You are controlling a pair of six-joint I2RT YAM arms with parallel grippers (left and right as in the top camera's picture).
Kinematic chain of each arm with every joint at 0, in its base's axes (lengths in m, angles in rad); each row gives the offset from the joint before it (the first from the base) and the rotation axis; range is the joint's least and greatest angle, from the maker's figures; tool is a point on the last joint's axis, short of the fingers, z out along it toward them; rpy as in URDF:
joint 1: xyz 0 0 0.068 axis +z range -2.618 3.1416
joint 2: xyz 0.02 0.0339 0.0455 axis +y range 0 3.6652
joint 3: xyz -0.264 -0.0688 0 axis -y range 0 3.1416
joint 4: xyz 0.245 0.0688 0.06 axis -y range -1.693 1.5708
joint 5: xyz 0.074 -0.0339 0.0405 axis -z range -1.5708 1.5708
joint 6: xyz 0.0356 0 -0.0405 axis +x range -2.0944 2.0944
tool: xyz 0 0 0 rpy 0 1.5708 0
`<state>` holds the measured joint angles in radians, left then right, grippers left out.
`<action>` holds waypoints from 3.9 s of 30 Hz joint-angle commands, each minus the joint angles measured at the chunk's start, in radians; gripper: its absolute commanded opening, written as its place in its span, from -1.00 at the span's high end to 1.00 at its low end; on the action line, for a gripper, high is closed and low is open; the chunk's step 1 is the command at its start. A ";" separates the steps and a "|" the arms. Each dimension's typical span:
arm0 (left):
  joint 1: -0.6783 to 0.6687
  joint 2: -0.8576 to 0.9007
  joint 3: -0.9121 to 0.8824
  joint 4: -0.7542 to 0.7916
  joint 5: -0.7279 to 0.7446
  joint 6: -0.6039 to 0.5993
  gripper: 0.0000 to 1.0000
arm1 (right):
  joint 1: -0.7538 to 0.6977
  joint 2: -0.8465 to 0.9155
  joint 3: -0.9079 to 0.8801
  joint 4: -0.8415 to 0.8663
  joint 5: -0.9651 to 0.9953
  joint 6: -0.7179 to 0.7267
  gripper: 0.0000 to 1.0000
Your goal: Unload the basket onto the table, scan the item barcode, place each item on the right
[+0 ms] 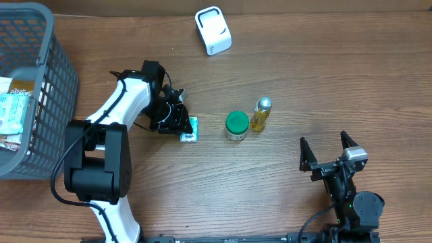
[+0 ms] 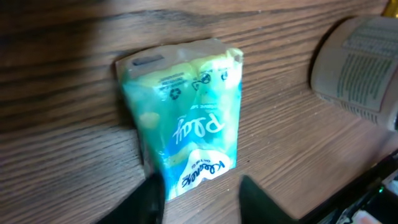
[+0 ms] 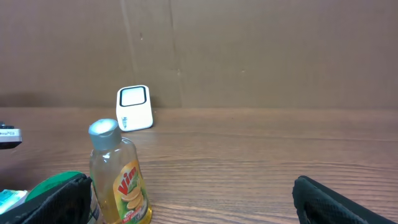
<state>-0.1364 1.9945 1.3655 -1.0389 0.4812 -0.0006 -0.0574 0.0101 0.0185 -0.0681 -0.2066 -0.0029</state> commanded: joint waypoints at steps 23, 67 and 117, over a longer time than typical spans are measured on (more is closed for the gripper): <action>-0.080 0.037 -0.003 0.021 -0.149 -0.174 0.12 | -0.003 -0.007 -0.011 0.006 -0.005 0.003 -1.00; -0.077 0.045 -0.084 0.101 -0.185 -0.262 0.91 | -0.003 -0.007 -0.011 0.006 -0.005 0.003 -1.00; -0.526 0.016 -0.149 0.173 -1.271 -0.479 0.92 | -0.003 -0.007 -0.011 0.006 -0.005 0.003 -1.00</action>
<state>-0.6552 2.0178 1.2331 -0.8783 -0.7723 -0.4515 -0.0574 0.0101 0.0185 -0.0677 -0.2062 -0.0032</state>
